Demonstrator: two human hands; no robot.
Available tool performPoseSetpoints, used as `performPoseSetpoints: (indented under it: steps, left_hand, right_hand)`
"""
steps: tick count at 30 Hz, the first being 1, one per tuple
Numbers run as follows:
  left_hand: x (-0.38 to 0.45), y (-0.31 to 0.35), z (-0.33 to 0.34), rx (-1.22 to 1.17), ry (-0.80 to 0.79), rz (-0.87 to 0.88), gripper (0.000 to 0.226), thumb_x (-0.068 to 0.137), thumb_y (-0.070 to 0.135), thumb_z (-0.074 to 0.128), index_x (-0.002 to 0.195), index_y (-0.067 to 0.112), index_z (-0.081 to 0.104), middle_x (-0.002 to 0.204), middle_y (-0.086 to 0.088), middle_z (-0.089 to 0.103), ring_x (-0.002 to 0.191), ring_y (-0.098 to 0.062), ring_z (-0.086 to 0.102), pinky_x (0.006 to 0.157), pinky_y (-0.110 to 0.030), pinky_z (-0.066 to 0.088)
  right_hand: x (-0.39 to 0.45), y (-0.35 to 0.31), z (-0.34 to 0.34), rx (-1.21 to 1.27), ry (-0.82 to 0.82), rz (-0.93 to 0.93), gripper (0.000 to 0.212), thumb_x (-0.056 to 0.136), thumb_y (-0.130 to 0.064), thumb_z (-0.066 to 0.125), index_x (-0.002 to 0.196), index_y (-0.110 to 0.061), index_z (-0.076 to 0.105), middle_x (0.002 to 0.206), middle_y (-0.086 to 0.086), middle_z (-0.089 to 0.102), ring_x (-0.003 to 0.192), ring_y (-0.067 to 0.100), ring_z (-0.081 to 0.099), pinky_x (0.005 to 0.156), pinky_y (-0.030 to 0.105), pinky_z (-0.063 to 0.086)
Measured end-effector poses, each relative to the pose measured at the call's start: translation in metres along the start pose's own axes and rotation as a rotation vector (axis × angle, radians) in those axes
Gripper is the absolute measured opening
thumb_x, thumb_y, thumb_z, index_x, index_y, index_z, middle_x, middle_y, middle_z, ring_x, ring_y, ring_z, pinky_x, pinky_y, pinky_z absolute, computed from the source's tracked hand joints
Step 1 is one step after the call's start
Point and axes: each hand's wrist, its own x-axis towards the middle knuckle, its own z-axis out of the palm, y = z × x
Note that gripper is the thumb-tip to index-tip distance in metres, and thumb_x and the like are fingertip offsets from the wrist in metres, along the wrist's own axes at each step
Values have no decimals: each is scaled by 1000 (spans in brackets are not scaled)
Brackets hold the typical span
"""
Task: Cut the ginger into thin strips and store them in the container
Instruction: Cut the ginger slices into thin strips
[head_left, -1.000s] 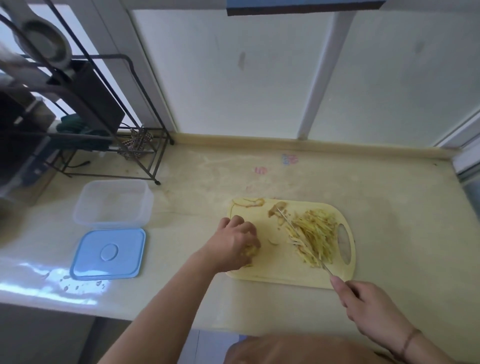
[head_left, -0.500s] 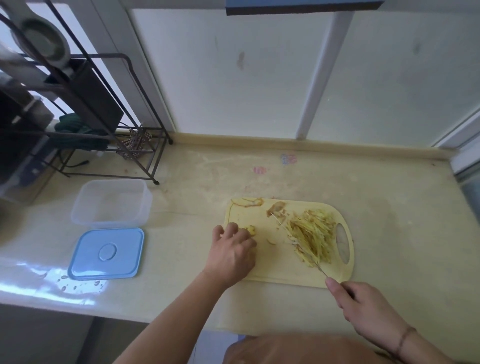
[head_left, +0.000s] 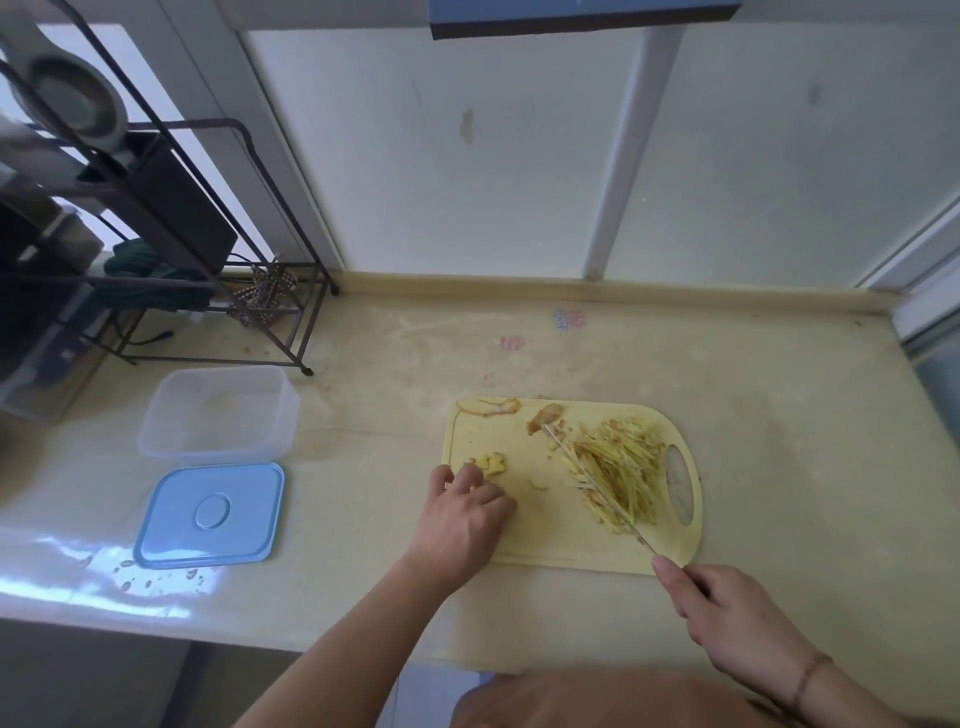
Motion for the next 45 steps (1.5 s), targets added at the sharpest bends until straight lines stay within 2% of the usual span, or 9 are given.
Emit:
performPoseSetpoints:
  steps: [10, 13, 17, 20, 24, 31, 37, 41, 45]
  left_hand:
    - [9, 42, 6, -215, -37, -239, 15, 77, 32, 68, 90, 27, 75, 65, 11, 66, 74, -16, 62, 80, -34, 29]
    - [24, 30, 1, -213, 40, -297, 21, 79, 31, 60, 92, 25, 75, 82, 11, 72, 80, -21, 64, 77, -36, 36]
    - [42, -2, -8, -91, -119, -465, 26, 78, 28, 75, 104, 22, 76, 98, 4, 71, 96, -32, 59, 81, -43, 39]
    - [45, -10, -5, 23, -166, -337, 10, 73, 31, 77, 81, 25, 75, 76, 8, 65, 83, -28, 59, 76, -40, 33]
    - [54, -11, -10, 143, -218, -191, 20, 58, 25, 84, 65, 20, 66, 59, 7, 58, 72, -25, 55, 74, -37, 23]
    - [52, -1, -17, -259, -269, -118, 18, 98, 22, 57, 107, 27, 72, 95, 8, 71, 102, -16, 51, 84, -31, 21]
    - [35, 13, -12, -172, -375, -13, 24, 101, 28, 50, 110, 29, 72, 101, 8, 68, 104, -20, 49, 82, -33, 19]
    - [31, 19, -10, -214, -299, -75, 26, 100, 26, 50, 119, 26, 69, 106, 6, 72, 107, -21, 52, 81, -32, 15]
    - [14, 16, -10, -276, -193, -105, 34, 91, 34, 51, 118, 24, 70, 102, 7, 73, 103, -22, 57, 86, -33, 22]
  right_hand:
    - [0, 0, 1, 22, -6, 2, 57, 82, -68, 43, 58, -16, 47, 48, -1, 43, 47, 13, 39, 56, 33, 36]
    - [-1, 2, 2, 32, 1, 7, 56, 84, -66, 45, 58, -16, 47, 48, -1, 43, 47, 13, 40, 56, 33, 37]
    - [-2, 3, 1, 27, 0, 3, 55, 87, -63, 46, 59, -16, 47, 48, -1, 43, 46, 11, 40, 55, 32, 38]
    - [-4, 0, 0, 18, -1, 1, 58, 80, -70, 41, 58, -16, 47, 48, -2, 43, 46, 11, 40, 55, 32, 36]
    - [-4, 2, 1, 1, 17, -9, 57, 83, -68, 42, 58, -16, 47, 48, -1, 44, 47, 12, 41, 56, 33, 37]
    - [-5, 5, 2, -4, 22, -11, 61, 76, -73, 37, 58, -16, 46, 48, -2, 42, 46, 11, 39, 56, 33, 36]
    - [-2, 5, 3, -9, 26, -14, 63, 74, -76, 34, 59, -16, 47, 47, -3, 42, 46, 11, 39, 56, 33, 37]
    - [-2, 6, 4, -5, 21, -5, 58, 84, -68, 42, 58, -16, 47, 47, -2, 42, 46, 11, 39, 57, 35, 40]
    - [-3, 3, 3, -5, 11, 3, 62, 74, -75, 36, 59, -16, 48, 47, -2, 43, 46, 11, 40, 56, 33, 37]
